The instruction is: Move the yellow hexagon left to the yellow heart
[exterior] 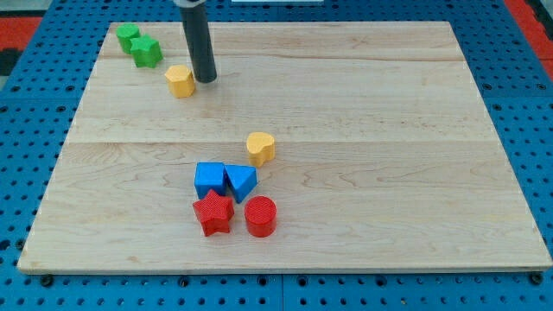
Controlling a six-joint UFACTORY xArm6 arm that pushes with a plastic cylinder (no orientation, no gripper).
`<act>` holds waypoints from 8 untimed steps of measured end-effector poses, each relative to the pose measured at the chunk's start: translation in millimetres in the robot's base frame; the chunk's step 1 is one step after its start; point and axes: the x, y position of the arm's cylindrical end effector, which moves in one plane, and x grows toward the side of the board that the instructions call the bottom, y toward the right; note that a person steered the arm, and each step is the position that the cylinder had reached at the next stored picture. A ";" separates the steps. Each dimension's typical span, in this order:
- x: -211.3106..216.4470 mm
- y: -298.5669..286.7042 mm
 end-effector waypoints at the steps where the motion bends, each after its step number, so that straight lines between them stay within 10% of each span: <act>1: -5.4 -39.1; 5: 135.4 -10.8; 8: 137.5 -10.4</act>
